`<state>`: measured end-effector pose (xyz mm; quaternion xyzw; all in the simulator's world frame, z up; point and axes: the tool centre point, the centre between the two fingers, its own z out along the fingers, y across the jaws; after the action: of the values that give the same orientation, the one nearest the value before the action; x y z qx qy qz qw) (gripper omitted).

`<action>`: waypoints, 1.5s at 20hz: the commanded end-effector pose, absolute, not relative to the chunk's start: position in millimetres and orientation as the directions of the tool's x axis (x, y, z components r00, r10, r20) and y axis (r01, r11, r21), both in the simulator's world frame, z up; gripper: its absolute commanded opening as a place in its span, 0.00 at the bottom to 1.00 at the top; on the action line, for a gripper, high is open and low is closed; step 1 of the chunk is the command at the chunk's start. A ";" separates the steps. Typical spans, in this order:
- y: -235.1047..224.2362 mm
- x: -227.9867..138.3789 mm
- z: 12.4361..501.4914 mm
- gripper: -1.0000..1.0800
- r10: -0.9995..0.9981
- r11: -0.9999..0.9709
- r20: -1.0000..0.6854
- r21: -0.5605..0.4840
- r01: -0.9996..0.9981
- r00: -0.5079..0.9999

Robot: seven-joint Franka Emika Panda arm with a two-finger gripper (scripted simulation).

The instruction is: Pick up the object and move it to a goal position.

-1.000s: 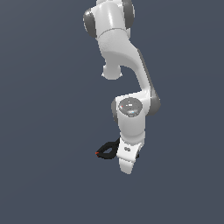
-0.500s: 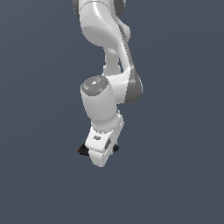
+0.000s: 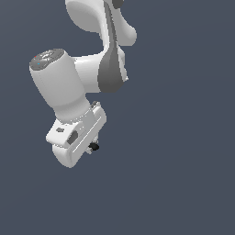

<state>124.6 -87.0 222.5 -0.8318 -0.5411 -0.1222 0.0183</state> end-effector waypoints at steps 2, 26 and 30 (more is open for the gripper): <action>-108.5 124.6 241.1 0.00 0.896 -0.412 0.224 0.104 0.905 0.383; -143.6 103.1 315.2 0.00 0.895 -0.414 0.223 0.101 0.905 0.385; -148.1 97.6 332.6 0.00 0.896 -0.414 0.223 0.101 0.905 0.385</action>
<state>99.4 -146.8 324.8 -0.8323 -0.5406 -0.1212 0.0193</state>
